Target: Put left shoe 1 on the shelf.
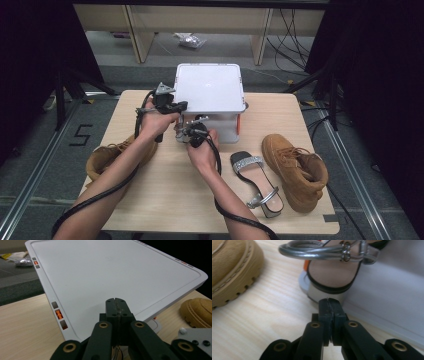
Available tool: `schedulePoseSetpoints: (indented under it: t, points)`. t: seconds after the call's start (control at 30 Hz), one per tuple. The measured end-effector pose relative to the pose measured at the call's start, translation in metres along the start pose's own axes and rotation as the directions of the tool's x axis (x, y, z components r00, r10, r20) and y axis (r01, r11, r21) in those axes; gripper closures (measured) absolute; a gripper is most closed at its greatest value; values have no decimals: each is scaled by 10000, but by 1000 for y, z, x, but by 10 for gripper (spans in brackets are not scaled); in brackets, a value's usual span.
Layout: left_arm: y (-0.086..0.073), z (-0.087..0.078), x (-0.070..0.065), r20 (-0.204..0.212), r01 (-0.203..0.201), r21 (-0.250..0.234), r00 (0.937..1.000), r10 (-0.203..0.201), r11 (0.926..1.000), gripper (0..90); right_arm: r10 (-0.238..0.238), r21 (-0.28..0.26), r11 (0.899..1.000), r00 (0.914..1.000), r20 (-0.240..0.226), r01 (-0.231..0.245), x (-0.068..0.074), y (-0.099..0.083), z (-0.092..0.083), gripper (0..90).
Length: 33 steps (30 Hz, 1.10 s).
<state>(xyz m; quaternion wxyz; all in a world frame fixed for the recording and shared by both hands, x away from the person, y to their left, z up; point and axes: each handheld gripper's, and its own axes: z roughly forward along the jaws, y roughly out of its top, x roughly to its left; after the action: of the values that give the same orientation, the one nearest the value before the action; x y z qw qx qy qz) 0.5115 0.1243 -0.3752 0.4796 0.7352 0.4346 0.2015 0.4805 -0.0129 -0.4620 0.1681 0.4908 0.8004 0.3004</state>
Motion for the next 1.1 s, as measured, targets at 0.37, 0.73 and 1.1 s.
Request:
schedulePoseSetpoints:
  t: [0.37, 0.73, 1.1]
  points:
    - [0, 0, 0, 15, 10, -33, 10000, -10, 10000, 899, 123, -182, 9998, 9999, -70, -124, 2, 6, 7, 900]
    - [0, 0, 0, 43, 48, 1, 10000, -48, 10000, 899, 3, -289, 9996, 9998, 192, 3, 3, 12, 16, 900]
    - [0, 0, 0, -2, 2, -23, 10000, -2, 10000, 899, -178, -331, 9993, 9995, 244, 186, 3, 14, 20, 876]
